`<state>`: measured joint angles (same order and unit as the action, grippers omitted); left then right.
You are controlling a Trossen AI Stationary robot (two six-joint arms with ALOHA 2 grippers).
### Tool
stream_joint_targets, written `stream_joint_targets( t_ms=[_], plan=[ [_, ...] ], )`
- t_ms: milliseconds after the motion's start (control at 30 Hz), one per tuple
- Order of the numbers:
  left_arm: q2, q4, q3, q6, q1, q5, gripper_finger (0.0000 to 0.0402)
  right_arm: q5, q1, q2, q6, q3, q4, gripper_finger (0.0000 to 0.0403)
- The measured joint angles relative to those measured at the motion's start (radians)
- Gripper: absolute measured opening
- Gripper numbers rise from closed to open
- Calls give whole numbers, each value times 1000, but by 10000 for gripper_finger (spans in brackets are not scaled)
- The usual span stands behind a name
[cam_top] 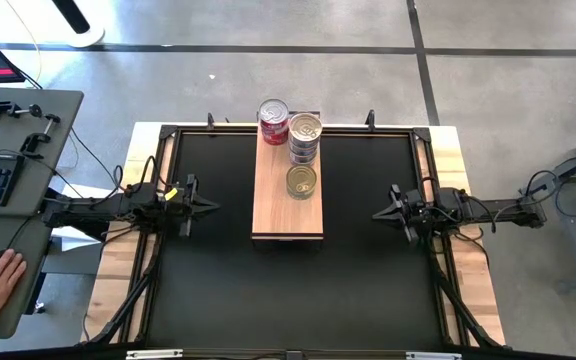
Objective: Stack canned seafood by type on shelf
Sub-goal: Return to Home Position
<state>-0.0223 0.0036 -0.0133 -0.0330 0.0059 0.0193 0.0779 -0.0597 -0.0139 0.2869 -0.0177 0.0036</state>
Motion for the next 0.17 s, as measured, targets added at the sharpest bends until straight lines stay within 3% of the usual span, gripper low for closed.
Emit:
stream_joint_targets(
  t_ms=[167],
  plan=[
    [0,0,0,0,0,0,0,0,0,0,0,0,0,0]
  ],
)
